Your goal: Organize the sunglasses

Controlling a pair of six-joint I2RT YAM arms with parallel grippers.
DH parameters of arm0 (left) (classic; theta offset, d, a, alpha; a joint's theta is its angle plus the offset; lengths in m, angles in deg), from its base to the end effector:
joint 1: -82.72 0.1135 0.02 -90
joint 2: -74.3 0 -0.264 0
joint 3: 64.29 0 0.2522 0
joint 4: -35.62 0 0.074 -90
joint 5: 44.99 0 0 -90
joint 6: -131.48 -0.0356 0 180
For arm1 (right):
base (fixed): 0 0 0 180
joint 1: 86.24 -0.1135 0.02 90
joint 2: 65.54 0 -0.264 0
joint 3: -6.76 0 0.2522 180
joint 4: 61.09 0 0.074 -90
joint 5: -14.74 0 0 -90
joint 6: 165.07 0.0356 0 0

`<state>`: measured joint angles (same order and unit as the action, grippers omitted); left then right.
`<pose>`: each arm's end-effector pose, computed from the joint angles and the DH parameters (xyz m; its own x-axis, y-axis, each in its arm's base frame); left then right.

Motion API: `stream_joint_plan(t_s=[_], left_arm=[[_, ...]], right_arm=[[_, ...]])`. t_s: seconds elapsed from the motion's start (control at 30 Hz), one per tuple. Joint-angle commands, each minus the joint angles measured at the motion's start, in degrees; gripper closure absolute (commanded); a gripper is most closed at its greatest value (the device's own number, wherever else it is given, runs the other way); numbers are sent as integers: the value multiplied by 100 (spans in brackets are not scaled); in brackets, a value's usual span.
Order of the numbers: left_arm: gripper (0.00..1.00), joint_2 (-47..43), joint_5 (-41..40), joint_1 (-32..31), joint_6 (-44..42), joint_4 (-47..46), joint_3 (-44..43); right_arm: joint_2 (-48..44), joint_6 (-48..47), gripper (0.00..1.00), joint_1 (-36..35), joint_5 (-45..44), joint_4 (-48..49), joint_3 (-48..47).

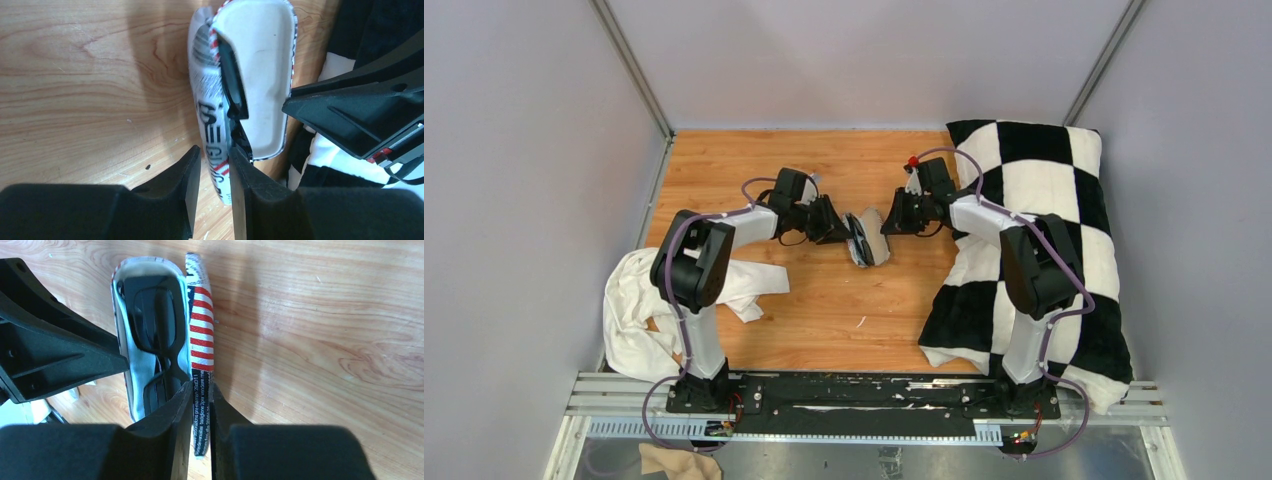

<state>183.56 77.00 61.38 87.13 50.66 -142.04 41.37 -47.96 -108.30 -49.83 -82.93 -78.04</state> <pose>0.3599 -0.1609 0.1553 -0.9361 -0.2854 -0.2057 -0.0306 0.6485 -0.7606 0.3713 0.1670 0.1975 -0.8577 0.0965 -0.5050 -0.2638 0.7605 0.5934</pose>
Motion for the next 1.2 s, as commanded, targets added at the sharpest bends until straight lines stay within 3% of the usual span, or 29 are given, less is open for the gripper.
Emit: stream_joint_plan(t_s=[0.0, 0.33, 1.17], left_arm=[[70, 163, 106, -28, -34, -86, -134], [82, 280, 141, -28, -59, -101, -114], [83, 448, 385, -128, -74, -101, -311]], right_arm=[[103, 133, 84, 97, 270, 130, 159], [30, 303, 87, 83, 457, 336, 410], [35, 711, 84, -822, 390, 457, 82]])
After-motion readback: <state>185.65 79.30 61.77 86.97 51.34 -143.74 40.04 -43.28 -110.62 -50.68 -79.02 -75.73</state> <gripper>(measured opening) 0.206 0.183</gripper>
